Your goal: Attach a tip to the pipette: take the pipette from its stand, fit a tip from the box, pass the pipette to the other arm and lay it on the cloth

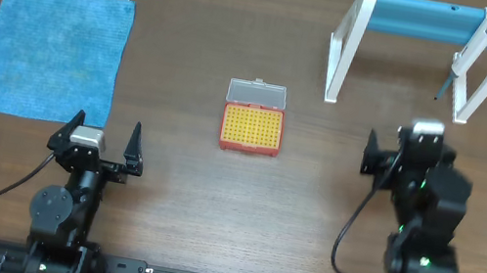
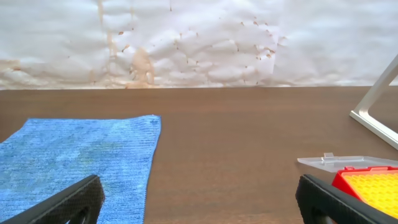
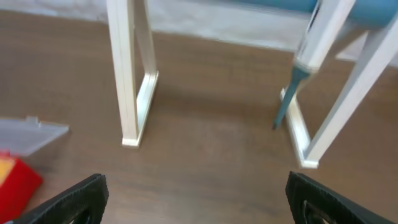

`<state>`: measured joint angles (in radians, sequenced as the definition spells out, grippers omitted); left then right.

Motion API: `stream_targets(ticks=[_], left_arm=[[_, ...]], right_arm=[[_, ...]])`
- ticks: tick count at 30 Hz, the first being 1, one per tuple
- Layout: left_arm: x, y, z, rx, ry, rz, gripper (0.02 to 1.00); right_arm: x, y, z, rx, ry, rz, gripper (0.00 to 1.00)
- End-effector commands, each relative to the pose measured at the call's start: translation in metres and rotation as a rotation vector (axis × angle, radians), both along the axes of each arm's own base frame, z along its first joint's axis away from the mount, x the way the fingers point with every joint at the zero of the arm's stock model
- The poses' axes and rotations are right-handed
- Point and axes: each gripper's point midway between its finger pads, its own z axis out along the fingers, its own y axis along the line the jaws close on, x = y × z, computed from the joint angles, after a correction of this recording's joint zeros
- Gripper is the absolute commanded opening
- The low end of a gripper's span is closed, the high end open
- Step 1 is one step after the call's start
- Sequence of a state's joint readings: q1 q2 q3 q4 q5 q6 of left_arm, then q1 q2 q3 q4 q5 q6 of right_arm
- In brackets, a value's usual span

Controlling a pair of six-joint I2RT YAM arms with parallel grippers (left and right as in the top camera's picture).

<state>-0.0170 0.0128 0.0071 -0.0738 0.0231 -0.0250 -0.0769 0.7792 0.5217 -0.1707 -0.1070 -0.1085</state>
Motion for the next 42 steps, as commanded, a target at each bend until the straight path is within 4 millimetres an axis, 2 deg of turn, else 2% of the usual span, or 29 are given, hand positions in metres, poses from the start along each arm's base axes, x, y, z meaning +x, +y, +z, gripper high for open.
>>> stream_targets(ticks=[1, 4, 7, 14, 21, 24, 37, 42], left_arm=[[0.000, 0.002, -0.001, -0.008, 0.001, 0.013, 0.996], [0.000, 0.002, -0.001, -0.008, 0.001, 0.013, 0.996], [0.000, 0.002, -0.001, -0.008, 0.001, 0.013, 0.996], [0.000, 0.002, -0.001, -0.008, 0.001, 0.013, 0.996], [0.000, 0.002, -0.001, -0.008, 0.001, 0.013, 0.998], [0.000, 0.002, -0.001, -0.008, 0.001, 0.013, 0.996], [0.000, 0.002, -0.001, -0.008, 0.000, 0.013, 0.996], [0.000, 0.002, -0.001, -0.008, 0.001, 0.013, 0.996]], right_arm=[[0.015, -0.010, 0.048, 0.023, -0.054, 0.100, 0.939], [0.011, -0.038, 0.057, 0.080, -0.089, 0.130, 0.939], [0.011, -0.060, 0.055, 0.065, -0.105, 0.125, 0.939], [0.049, -0.083, 0.045, 0.071, -0.126, 0.135, 0.939], [0.087, -0.098, 0.041, 0.179, -0.177, 0.150, 0.939], [0.098, -0.105, 0.036, 0.213, -0.198, 0.136, 0.941], [0.127, -0.107, 0.015, 0.222, -0.226, 0.123, 0.934], [0.136, -0.114, 0.009, 0.203, -0.226, 0.049, 0.934]])
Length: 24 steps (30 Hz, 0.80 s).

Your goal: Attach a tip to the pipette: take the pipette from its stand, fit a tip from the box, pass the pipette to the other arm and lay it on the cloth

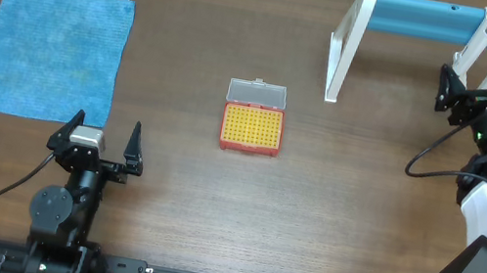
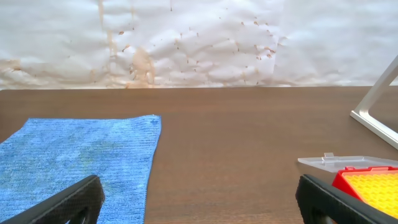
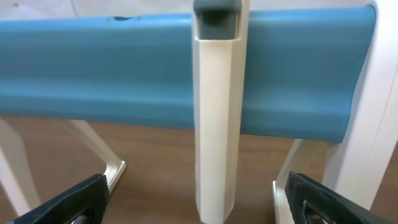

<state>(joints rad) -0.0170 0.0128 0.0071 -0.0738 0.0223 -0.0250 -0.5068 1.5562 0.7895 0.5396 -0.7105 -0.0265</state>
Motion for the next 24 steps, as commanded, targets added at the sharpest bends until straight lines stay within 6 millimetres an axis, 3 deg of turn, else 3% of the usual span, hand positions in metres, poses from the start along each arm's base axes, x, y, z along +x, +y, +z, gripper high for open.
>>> stream_targets(ticks=[1, 16, 24], left_arm=[[0.000, 0.002, -0.001, -0.008, 0.001, 0.012, 0.996], [0.000, 0.002, -0.001, -0.008, 0.000, 0.012, 0.998], [0.000, 0.002, -0.001, -0.007, 0.001, 0.012, 0.996]], right_arm=[[0.012, -0.006, -0.002, -0.001, 0.006, -0.078, 0.934], [0.036, -0.016, -0.014, -0.005, 0.016, -0.117, 0.925], [0.048, -0.006, -0.012, -0.007, 0.009, -0.085, 0.836]])
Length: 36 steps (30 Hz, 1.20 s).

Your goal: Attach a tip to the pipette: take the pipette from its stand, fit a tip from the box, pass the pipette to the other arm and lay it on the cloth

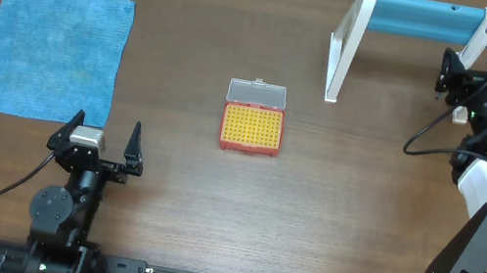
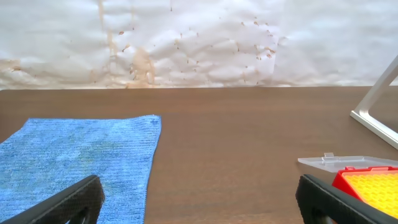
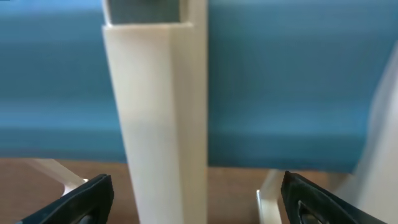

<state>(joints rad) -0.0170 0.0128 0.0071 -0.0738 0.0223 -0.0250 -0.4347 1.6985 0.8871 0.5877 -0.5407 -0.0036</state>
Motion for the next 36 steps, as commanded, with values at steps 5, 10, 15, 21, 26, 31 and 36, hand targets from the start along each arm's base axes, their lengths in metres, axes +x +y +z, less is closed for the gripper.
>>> stream_targets(ticks=[5, 10, 15, 21, 26, 31, 36], left_arm=[[-0.0003, 0.0017, -0.0006, -0.008, 0.001, 0.012, 0.996], [-0.0003, 0.0017, -0.0006, -0.008, 0.001, 0.012, 0.996], [-0.0003, 0.0017, -0.0005, -0.008, 0.000, 0.012, 0.996], [-0.0003, 0.0017, -0.0006, -0.008, 0.001, 0.012, 0.998], [-0.0003, 0.0017, -0.0006, -0.008, 0.001, 0.012, 0.996], [-0.0003, 0.0017, -0.0006, -0.007, 0.001, 0.012, 0.996], [-0.0003, 0.0017, -0.0006, -0.008, 0.001, 0.012, 0.996]], right_arm=[[0.0073, 0.0039, 0.0028, 0.007, -0.008, 0.013, 0.720], [0.0073, 0.0039, 0.0028, 0.007, -0.008, 0.013, 0.599], [0.0072, 0.0039, 0.0024, 0.007, -0.007, 0.013, 0.478], [0.0070, 0.0042, 0.0011, 0.010, -0.001, 0.014, 0.386], [0.0068, 0.0055, 0.0012, 0.012, -0.002, 0.021, 0.325], [0.0066, 0.0072, 0.0014, 0.014, -0.003, 0.031, 0.261], [0.0063, 0.0074, 0.0000, 0.017, 0.004, 0.031, 0.229]])
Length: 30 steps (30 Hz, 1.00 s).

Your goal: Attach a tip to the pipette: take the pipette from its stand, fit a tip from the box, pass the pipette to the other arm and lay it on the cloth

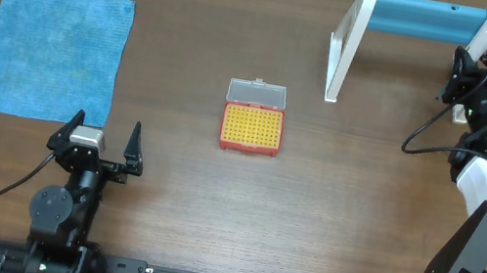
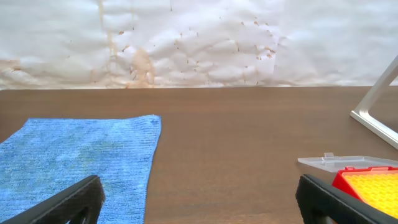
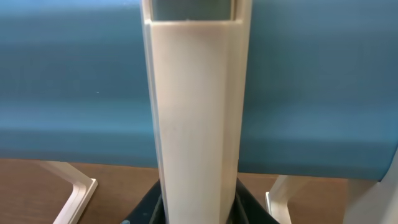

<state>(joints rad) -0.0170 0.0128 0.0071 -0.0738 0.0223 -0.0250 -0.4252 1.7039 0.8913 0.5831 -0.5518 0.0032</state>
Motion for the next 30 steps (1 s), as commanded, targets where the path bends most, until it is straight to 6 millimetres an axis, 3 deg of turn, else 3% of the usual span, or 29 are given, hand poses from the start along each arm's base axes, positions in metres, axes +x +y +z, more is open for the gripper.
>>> stream_targets(ticks=[1, 9, 17, 26, 30], left_arm=[[0.000, 0.002, -0.001, -0.008, 0.001, 0.012, 0.996], [0.000, 0.002, -0.001, -0.008, 0.001, 0.012, 0.996], [0.000, 0.002, -0.001, -0.008, 0.001, 0.012, 0.996], [0.000, 0.002, -0.001, -0.008, 0.001, 0.012, 0.996], [0.000, 0.002, -0.001, -0.007, 0.001, 0.012, 0.996]], right_arm=[[0.004, 0.002, 0.001, 0.006, -0.001, 0.016, 0.218], [0.003, 0.007, 0.005, 0.011, -0.008, 0.044, 0.145], [-0.002, 0.008, 0.028, -0.010, -0.051, 0.042, 0.126], [-0.025, 0.005, 0.086, -0.057, -0.145, 0.016, 0.119], [-0.041, 0.017, 0.113, -0.068, -0.177, 0.049, 0.112]])
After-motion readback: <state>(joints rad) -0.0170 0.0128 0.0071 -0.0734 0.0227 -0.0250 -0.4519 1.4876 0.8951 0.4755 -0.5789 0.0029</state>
